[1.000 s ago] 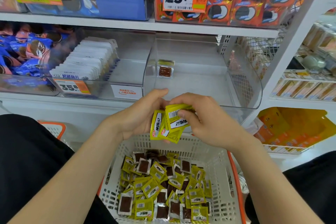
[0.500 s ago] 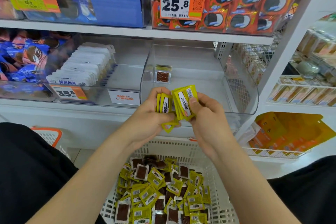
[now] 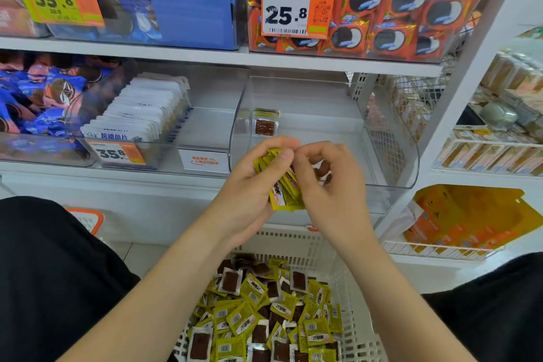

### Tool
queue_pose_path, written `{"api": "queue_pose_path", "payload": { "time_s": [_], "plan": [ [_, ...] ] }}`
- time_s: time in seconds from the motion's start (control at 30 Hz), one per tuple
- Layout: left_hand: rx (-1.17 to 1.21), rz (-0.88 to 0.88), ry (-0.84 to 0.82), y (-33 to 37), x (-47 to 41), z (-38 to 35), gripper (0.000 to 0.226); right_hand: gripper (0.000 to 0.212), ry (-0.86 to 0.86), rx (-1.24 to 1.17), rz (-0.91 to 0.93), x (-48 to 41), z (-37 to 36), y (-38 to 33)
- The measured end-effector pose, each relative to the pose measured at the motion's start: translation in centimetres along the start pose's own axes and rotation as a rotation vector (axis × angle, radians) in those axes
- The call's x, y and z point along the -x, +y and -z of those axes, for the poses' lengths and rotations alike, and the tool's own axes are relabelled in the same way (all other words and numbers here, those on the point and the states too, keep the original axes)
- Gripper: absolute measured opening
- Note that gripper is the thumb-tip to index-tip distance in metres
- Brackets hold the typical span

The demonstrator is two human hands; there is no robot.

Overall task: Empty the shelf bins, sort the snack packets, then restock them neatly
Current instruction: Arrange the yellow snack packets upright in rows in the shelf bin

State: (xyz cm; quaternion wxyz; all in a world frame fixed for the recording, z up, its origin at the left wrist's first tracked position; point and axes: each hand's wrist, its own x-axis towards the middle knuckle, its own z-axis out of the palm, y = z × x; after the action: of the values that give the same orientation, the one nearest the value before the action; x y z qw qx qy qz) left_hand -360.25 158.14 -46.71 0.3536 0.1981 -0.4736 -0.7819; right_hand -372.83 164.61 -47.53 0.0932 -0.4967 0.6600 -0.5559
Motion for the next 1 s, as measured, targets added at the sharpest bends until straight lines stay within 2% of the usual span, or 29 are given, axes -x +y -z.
{"api": "queue_pose_path", "payload": {
  "time_s": [0.07,0.13,0.2,0.3,0.4,0.5,0.57,0.67,0.77,0.87,1.0],
  "plan": [
    [0.021,-0.012,0.058,0.1,-0.1,-0.1,0.019,0.012,-0.151,0.061,0.095,0.3,0.3,-0.4],
    [0.060,0.012,0.091,0.3,-0.1,0.1,0.014,0.027,-0.271,0.092,0.129,0.2,0.7,-0.5],
    [0.132,0.063,0.072,0.7,-0.1,0.4,0.009,0.031,-0.325,0.069,0.127,-0.3,1.0,0.0],
    [0.130,0.102,0.049,1.3,0.0,1.1,0.018,0.035,-0.407,-0.004,0.111,-1.0,1.3,0.6],
    [0.012,0.108,0.035,1.7,0.1,1.6,0.020,0.025,-0.363,-0.058,0.117,-1.3,1.3,0.5],
    [-0.050,0.118,0.064,2.3,0.0,1.2,0.033,0.016,-0.273,0.070,0.211,-0.9,0.4,0.0],
    [-0.007,0.143,0.095,2.6,0.1,0.5,0.037,0.026,-0.276,0.125,0.225,-0.3,-0.4,-0.4],
    [0.034,0.187,0.057,3.0,0.2,-0.1,0.033,0.031,-0.307,0.137,0.183,-0.2,-1.0,-1.5],
    [0.009,0.177,0.072,3.1,-0.3,0.4,0.029,0.048,-0.446,0.155,0.149,-1.3,-0.5,-2.2],
    [-0.009,0.196,0.098,3.9,-0.9,1.2,0.034,0.059,-0.550,0.263,0.308,-3.0,0.5,-1.6],
    [-0.122,0.259,0.025,5.5,-1.6,2.1,0.045,0.054,-0.545,0.436,0.408,-5.7,-0.1,-0.5]
  ]
}}
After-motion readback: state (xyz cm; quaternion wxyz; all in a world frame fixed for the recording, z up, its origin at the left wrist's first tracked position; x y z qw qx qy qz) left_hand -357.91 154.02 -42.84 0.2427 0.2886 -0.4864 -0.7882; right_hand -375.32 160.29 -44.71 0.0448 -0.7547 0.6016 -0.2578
